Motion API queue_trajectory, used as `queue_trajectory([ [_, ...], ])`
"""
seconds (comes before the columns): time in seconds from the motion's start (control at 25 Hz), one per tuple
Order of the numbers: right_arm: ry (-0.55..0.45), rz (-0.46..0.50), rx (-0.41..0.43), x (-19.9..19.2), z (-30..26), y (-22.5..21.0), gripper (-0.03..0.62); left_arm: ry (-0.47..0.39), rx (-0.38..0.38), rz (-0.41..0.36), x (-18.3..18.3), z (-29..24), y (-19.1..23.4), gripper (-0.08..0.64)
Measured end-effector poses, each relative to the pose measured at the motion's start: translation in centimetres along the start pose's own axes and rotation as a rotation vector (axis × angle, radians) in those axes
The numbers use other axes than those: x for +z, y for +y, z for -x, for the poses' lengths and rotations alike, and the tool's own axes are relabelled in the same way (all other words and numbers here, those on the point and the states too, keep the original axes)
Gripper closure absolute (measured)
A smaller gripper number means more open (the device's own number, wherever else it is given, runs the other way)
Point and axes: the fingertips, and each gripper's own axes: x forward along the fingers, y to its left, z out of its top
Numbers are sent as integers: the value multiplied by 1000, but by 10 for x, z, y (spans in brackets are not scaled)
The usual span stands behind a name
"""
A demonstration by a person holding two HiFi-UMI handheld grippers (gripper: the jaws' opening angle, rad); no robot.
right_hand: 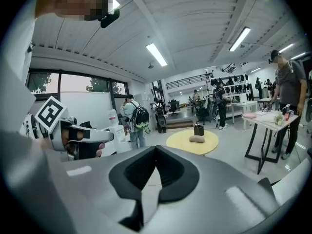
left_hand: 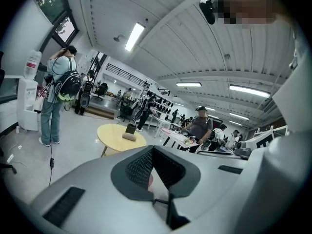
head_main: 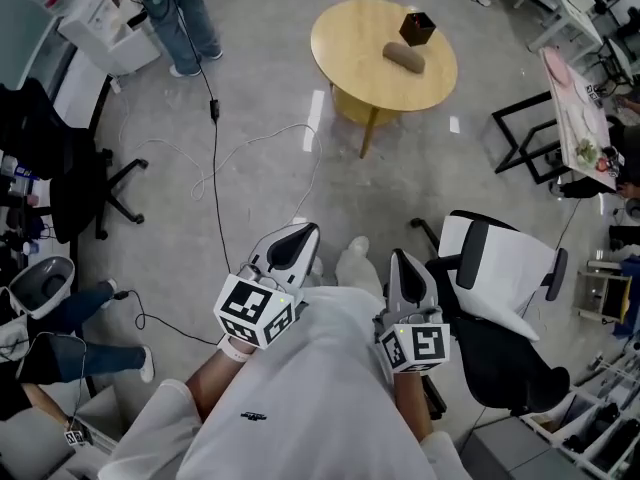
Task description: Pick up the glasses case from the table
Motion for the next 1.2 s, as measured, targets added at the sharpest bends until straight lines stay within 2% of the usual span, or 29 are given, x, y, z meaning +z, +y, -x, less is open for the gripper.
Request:
queue_trajectory([
  [0.2, -14, -3, -10, 6, -15, -10, 581, 5, -2, 8, 3, -15, 5, 552],
  [0.52, -36, -22, -27, 22, -65, -63, 581, 21, 2, 15, 16, -75, 19, 552],
  [0.8, -59, -17, -13, 65, -135, -124, 581, 18, 10, 5, 58, -158, 33, 552],
  [1.2, -28, -26, 58, 115, -238, -208, 581, 16, 82, 4, 123, -273, 53, 552],
])
